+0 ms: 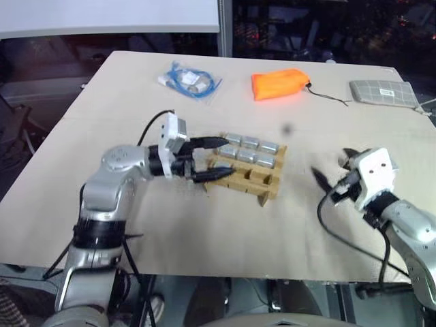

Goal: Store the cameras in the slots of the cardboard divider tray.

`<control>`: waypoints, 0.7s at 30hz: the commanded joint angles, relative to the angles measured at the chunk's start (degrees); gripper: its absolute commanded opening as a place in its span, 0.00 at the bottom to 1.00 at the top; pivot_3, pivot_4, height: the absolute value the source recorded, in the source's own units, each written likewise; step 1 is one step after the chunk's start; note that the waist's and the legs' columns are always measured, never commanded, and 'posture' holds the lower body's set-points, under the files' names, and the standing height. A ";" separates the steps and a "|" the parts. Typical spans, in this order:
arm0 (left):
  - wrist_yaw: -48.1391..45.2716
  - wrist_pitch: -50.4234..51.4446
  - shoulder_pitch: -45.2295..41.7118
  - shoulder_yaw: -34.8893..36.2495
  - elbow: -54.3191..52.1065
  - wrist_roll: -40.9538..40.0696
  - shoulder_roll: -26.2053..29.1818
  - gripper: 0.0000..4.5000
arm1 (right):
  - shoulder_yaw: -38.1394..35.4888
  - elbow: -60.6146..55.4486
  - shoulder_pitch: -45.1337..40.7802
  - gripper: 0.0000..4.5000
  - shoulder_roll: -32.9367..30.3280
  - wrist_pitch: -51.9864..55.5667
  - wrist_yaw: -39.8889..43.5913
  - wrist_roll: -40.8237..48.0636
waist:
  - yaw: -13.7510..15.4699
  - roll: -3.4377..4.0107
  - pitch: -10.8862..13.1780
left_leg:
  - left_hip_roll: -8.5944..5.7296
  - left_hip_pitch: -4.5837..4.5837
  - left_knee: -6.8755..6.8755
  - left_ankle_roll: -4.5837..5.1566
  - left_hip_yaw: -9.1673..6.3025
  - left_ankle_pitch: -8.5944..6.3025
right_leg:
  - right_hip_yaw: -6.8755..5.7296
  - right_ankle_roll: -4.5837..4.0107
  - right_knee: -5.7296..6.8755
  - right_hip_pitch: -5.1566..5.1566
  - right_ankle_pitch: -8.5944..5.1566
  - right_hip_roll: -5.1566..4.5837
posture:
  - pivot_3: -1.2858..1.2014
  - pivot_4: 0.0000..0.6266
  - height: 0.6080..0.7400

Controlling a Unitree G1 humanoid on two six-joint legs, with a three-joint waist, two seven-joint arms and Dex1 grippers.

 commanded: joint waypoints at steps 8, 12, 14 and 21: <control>7.29 3.31 4.41 1.47 -12.56 -6.24 1.25 0.99 | -5.59 13.22 -7.10 1.00 -11.66 4.94 3.77 -4.18 | -0.05 0.11 -0.04 | -0.03 0.09 0.00 0.15 0.11 -0.08 | 0.11 0.00 0.04 0.00 -0.01 0.06 | 0.52 0.24 1.00; 5.28 1.25 6.65 1.24 -13.27 -6.78 2.72 0.99 | 1.19 25.12 -12.41 1.00 -21.40 7.15 9.97 -7.00 | -0.42 0.18 -0.01 | -0.02 0.12 -0.02 0.16 0.20 -0.09 | 0.22 -0.02 0.02 -0.02 -0.01 0.08 | 0.52 0.24 1.00; 5.25 0.62 7.25 1.01 -13.51 -6.98 2.89 0.99 | 1.72 29.55 -14.81 1.00 -21.38 7.68 12.69 -5.32 | -0.54 0.17 -0.01 | 0.01 0.17 -0.06 0.16 0.23 -0.09 | 0.25 -0.02 0.01 -0.01 -0.01 0.11 | 0.52 0.24 1.00; 4.65 -1.73 10.24 1.46 -14.36 -7.37 3.48 0.99 | 1.62 43.35 -25.12 1.00 -18.94 8.25 17.21 -2.83 | -1.40 0.24 0.03 | 0.01 0.12 -0.06 0.17 0.26 -0.10 | 0.32 -0.01 -0.02 -0.04 0.00 0.12 | 0.52 0.24 1.00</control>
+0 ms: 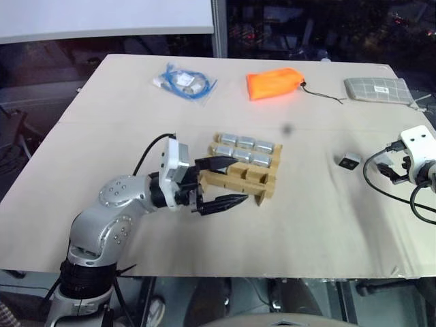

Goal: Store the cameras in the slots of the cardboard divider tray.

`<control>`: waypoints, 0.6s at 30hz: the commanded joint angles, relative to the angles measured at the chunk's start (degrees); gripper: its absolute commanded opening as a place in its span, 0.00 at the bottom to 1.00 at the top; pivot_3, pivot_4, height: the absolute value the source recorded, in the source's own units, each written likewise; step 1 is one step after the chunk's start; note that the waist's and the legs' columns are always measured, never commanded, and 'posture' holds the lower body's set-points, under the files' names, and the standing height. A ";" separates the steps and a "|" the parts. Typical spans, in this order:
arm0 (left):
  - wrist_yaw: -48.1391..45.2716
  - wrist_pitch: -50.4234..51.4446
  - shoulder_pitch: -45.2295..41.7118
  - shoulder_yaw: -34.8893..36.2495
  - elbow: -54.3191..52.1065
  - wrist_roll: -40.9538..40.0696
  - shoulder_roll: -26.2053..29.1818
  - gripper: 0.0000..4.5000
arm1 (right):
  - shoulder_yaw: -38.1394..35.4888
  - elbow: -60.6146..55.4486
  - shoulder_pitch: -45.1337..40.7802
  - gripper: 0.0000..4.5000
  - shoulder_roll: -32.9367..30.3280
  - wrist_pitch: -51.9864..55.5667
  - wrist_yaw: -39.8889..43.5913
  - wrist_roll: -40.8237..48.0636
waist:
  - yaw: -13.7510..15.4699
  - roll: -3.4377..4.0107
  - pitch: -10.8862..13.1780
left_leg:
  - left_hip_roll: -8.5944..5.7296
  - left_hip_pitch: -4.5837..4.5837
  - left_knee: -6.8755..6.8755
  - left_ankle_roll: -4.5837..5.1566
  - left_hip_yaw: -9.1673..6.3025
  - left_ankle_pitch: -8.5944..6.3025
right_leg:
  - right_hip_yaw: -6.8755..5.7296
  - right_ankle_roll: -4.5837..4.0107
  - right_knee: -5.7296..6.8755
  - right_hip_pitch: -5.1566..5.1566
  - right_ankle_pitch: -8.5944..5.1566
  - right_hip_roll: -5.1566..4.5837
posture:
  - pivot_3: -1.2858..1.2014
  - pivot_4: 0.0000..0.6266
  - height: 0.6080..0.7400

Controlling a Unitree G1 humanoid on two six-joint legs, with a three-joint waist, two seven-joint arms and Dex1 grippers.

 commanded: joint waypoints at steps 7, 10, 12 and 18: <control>-0.06 -3.70 3.12 1.41 -3.40 -1.36 1.13 0.99 | 1.76 13.59 -9.16 1.00 0.78 -2.62 6.23 0.14 | 0.01 0.00 0.00 | 0.01 -0.02 -0.04 0.00 -0.05 0.00 | -0.06 0.00 -0.03 0.00 0.00 0.00 | 0.52 0.24 1.00; 1.03 -3.49 3.56 1.58 -4.44 -1.86 1.31 0.99 | 3.56 18.18 -10.60 1.00 1.56 -5.06 7.06 -1.08 | -0.11 0.00 0.00 | 0.01 -0.02 -0.04 0.00 -0.03 0.00 | -0.04 0.00 -0.04 0.00 0.00 -0.01 | 0.52 0.24 1.00; 1.74 -3.43 3.80 1.51 -5.01 -2.03 1.37 0.99 | 4.19 21.11 -11.66 1.00 2.19 -6.58 7.23 -1.64 | -0.14 0.00 0.00 | 0.01 -0.02 -0.04 0.00 -0.02 0.00 | -0.02 0.00 -0.04 -0.01 0.00 -0.01 | 0.52 0.24 1.00; 3.60 -2.83 3.32 1.74 -5.54 -2.60 1.71 1.00 | 5.07 25.32 -13.75 0.53 3.17 -9.61 7.84 -3.12 | -0.24 0.00 0.00 | 0.02 0.01 -0.05 0.00 0.00 0.00 | 0.00 0.00 -0.05 0.00 0.01 0.00 | 0.52 0.24 1.00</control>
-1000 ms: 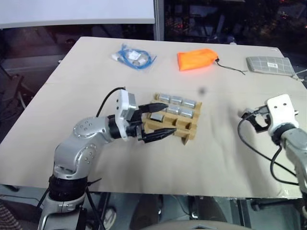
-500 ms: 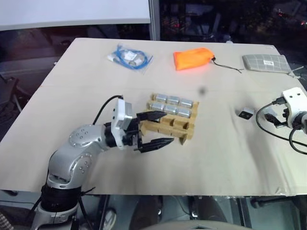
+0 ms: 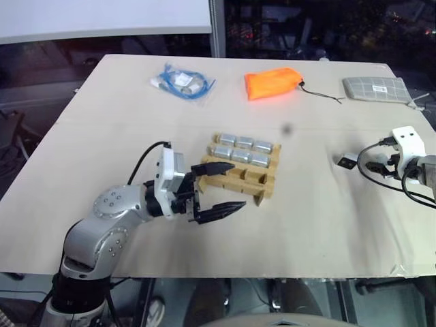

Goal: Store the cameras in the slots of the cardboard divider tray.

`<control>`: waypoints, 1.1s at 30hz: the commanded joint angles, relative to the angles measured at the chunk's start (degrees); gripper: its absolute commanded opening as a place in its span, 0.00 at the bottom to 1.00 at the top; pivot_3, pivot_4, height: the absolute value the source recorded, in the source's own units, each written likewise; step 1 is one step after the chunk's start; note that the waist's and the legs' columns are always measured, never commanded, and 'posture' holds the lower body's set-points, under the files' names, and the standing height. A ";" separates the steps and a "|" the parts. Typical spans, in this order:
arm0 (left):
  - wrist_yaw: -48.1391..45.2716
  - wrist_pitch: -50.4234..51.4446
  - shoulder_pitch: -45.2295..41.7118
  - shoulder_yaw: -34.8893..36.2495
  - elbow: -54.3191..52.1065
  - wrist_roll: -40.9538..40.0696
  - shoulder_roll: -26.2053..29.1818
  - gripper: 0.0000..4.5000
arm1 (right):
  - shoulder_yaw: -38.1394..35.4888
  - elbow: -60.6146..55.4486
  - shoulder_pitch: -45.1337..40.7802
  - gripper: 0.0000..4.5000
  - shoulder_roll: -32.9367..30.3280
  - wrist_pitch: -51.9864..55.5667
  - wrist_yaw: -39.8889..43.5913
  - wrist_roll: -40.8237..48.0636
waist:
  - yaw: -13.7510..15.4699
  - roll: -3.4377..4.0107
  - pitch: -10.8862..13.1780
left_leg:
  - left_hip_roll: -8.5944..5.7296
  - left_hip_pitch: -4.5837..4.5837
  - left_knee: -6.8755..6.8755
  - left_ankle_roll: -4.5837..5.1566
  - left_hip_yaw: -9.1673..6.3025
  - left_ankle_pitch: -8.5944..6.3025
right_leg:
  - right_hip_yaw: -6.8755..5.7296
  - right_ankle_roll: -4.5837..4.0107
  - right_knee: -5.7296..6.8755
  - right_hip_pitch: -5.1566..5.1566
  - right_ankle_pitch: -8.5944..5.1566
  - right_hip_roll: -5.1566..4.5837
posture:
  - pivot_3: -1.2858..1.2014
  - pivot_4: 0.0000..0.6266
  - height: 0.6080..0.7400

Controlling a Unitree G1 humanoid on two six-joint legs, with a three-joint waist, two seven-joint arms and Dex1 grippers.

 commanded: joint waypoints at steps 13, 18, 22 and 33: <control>23.50 24.69 -14.50 2.12 2.71 -24.43 -3.24 1.00 | -10.62 -56.72 24.68 0.44 -8.25 -15.06 9.82 4.85 | 0.78 0.37 0.22 | -0.01 -0.25 -0.04 0.00 -0.22 0.00 | -0.15 0.06 -0.02 -0.15 -0.01 -0.07 | 0.52 0.24 1.00; 35.34 35.68 -26.25 -0.27 12.30 -35.12 -9.53 1.00 | -1.96 -76.46 23.29 0.44 -2.90 -9.66 3.78 5.28 | 0.10 0.05 0.16 | -0.01 -0.01 -0.02 -0.02 -0.28 0.00 | -0.24 0.08 0.01 0.06 -0.02 -0.02 | 0.52 0.24 1.00; 39.74 38.92 -30.86 -0.78 17.45 -37.24 -12.97 1.00 | 4.44 -81.55 19.96 0.44 -0.04 -5.88 0.53 2.63 | 0.21 0.01 0.20 | -0.07 -0.05 0.12 -0.07 -0.27 0.04 | -0.23 0.08 0.00 0.09 0.00 -0.08 | 0.52 0.24 1.00; 38.48 43.19 -32.46 -1.00 22.33 -36.79 -13.41 0.75 | 8.68 -84.91 19.86 0.44 1.94 -2.47 -2.44 0.58 | 0.42 0.01 0.20 | -0.07 -0.12 0.12 -0.27 -0.29 0.15 | -0.28 0.06 0.00 0.05 0.00 -0.08 | 0.52 0.24 1.00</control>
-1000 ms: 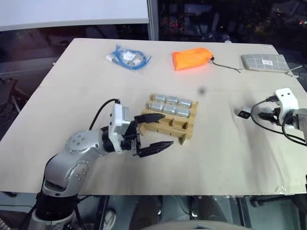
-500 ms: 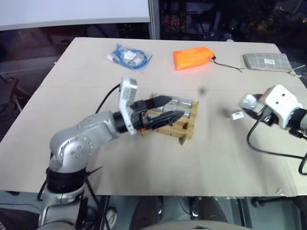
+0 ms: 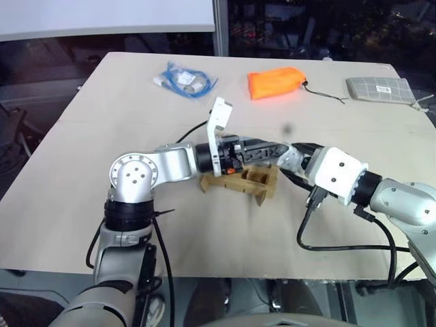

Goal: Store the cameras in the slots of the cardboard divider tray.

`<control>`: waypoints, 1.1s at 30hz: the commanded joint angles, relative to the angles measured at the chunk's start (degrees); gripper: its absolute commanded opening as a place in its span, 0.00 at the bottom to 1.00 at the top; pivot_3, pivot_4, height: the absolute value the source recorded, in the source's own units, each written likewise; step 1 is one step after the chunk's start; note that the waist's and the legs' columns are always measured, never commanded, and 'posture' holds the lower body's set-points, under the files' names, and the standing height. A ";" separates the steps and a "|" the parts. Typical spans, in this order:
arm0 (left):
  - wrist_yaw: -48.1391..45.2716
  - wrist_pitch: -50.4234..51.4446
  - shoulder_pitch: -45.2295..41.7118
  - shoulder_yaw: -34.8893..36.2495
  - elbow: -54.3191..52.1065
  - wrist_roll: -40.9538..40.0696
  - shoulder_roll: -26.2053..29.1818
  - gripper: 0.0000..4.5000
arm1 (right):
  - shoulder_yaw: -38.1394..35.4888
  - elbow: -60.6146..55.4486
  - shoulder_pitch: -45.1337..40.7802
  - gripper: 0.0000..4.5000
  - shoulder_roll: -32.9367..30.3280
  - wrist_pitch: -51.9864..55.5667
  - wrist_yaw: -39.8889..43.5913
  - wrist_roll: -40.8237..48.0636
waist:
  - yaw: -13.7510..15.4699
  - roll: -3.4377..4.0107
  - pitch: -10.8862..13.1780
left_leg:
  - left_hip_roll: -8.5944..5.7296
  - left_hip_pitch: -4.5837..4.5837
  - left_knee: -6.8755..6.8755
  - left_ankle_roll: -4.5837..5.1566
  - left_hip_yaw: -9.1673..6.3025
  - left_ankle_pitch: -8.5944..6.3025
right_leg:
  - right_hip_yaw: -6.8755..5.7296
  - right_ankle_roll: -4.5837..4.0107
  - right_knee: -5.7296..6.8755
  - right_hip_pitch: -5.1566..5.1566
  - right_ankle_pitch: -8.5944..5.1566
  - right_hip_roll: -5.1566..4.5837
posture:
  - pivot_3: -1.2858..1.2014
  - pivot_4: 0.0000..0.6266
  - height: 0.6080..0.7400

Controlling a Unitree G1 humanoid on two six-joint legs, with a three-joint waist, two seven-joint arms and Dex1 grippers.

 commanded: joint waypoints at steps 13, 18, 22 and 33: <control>-5.35 0.33 -1.17 -0.05 1.93 3.02 -1.47 0.14 | -0.09 -1.61 -1.27 0.90 3.06 0.03 -0.57 0.17 | -0.01 0.00 0.00 | 0.00 -0.02 -0.01 0.06 0.00 -0.04 | 0.00 -0.01 -0.01 -0.01 0.00 0.00 | 0.52 0.24 1.00; -7.62 -1.49 -1.44 0.52 1.77 5.46 -0.60 0.14 | -2.01 -1.49 -1.26 0.91 4.64 2.35 -0.68 2.49 | -0.03 0.00 0.00 | -0.01 -0.02 -0.01 0.06 0.00 -0.04 | 0.00 -0.01 -0.02 -0.01 0.00 -0.01 | 0.52 0.24 1.00; -18.64 -8.15 -2.54 -1.63 3.34 14.18 5.36 0.14 | -6.42 -3.08 2.37 0.95 5.06 2.72 -1.75 2.91 | -0.04 0.00 0.01 | 0.00 -0.03 -0.07 0.07 0.01 -0.04 | -0.01 -0.01 -0.02 -0.04 0.00 0.01 | 0.52 0.24 1.00; -65.84 -55.80 -13.90 -20.68 30.77 51.90 12.94 0.14 | -24.89 -5.19 17.99 0.95 10.90 0.32 3.90 23.63 | 1.24 0.03 0.01 | -0.09 -0.17 -0.34 0.32 0.16 -0.19 | 0.01 -0.03 -0.63 -0.04 0.00 0.00 | 0.52 0.24 1.00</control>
